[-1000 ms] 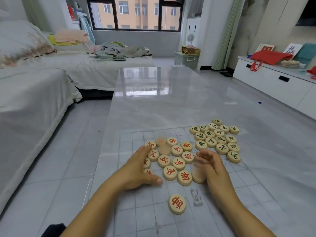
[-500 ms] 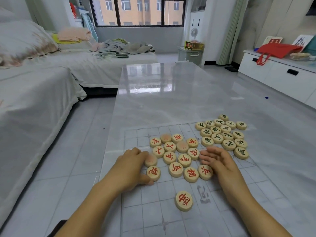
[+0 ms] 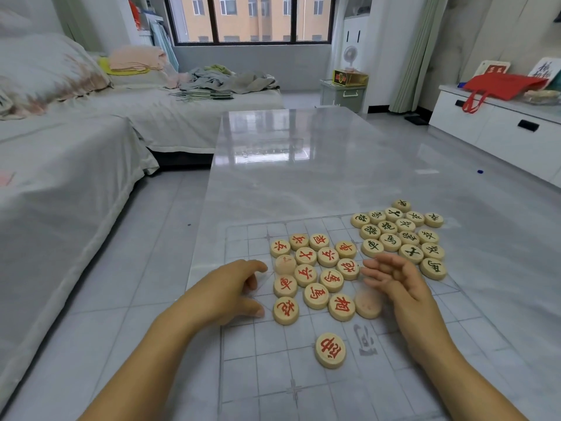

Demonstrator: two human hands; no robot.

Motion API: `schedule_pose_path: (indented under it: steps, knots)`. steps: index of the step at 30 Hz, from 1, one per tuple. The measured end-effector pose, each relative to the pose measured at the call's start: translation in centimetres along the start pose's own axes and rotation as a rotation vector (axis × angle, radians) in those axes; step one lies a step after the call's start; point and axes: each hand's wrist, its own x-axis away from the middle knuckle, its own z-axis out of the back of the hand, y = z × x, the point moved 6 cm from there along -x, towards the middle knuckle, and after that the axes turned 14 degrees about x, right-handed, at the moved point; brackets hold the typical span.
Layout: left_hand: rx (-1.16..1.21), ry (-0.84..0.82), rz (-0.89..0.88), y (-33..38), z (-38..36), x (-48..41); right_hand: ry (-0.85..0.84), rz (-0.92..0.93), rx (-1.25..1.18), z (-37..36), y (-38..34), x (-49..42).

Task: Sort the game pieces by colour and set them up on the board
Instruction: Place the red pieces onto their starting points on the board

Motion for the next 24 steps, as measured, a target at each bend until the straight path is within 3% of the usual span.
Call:
schedule_pose_path:
  steps: [7, 12, 24]
  knots:
    - [0.102, -0.02, -0.126, 1.8, -1.5, 0.3, 0.087, 0.036, 0.116, 0.8, -0.1, 0.0]
    - [-0.1, -0.036, -0.173, 2.5, -2.6, 0.4, 0.092, -0.003, 0.226, 1.2, 0.2, 0.0]
    - [-0.062, -0.065, -0.087, 1.1, -1.5, 0.4, 0.002, -0.043, 0.37, 0.4, 0.4, 0.2]
